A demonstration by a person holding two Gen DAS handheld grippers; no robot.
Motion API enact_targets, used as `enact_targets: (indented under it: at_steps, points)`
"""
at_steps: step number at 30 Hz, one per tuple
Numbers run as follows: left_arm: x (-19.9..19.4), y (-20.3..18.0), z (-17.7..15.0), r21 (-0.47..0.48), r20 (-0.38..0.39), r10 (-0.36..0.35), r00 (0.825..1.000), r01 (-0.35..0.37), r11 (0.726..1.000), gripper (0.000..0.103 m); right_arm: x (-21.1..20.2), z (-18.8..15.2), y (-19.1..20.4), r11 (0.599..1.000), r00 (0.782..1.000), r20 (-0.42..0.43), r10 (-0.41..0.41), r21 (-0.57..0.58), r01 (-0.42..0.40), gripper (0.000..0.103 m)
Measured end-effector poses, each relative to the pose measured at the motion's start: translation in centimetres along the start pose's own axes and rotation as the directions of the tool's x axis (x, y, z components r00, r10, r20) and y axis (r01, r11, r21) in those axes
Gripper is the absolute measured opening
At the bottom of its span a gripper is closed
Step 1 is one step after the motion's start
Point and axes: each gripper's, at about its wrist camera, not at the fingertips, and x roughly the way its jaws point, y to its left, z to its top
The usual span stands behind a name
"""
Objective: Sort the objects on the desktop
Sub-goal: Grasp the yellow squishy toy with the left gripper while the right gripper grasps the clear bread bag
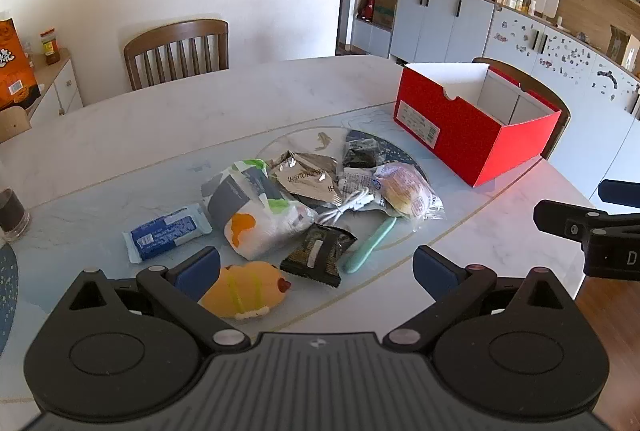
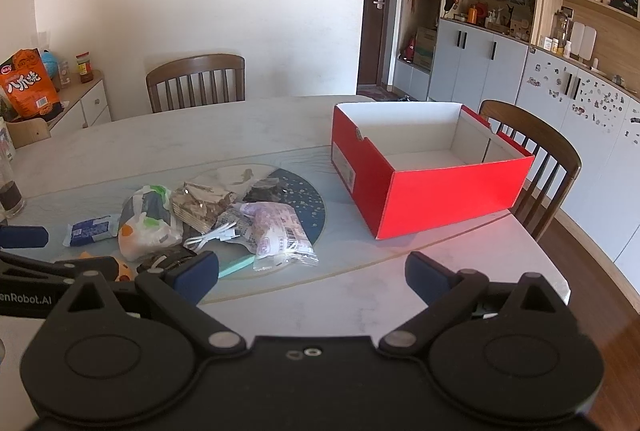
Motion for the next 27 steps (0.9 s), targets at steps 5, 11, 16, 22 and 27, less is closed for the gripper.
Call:
enact_targets:
  at_steps: [5, 11, 16, 22, 27]
  points:
    - [0.2, 1.2, 0.3, -0.002, 0.006, -0.004, 1.000, 0.004, 1.000, 0.103, 0.1, 0.1, 0.3, 1.000, 1.000, 0.001, -0.002, 0.001, 0.002, 0.100]
    - [0.6, 3.0, 0.7, -0.031, -0.004, -0.030, 1.000, 0.029, 0.999, 0.103, 0.6, 0.4, 2.1, 1.000, 1.000, 0.006, -0.011, -0.002, 0.011, 0.100]
    - [0.7, 4.2, 0.8, -0.026, 0.019, -0.020, 1.000, 0.021, 0.999, 0.103, 1.5, 0.9, 3.4, 1.000, 1.000, 0.006, -0.021, 0.000, 0.021, 0.100]
    - [1.2, 5.0, 0.2, -0.006, 0.010, -0.016, 1.000, 0.016, 1.000, 0.103, 2.4, 0.8, 4.1, 1.000, 1.000, 0.017, -0.014, -0.012, 0.015, 0.100]
    - [2.0, 4.8, -0.8, 0.028, -0.003, 0.005, 1.000, -0.005, 1.000, 0.103, 4.0, 0.9, 3.8, 1.000, 1.000, 0.009, 0.002, -0.024, -0.002, 0.100]
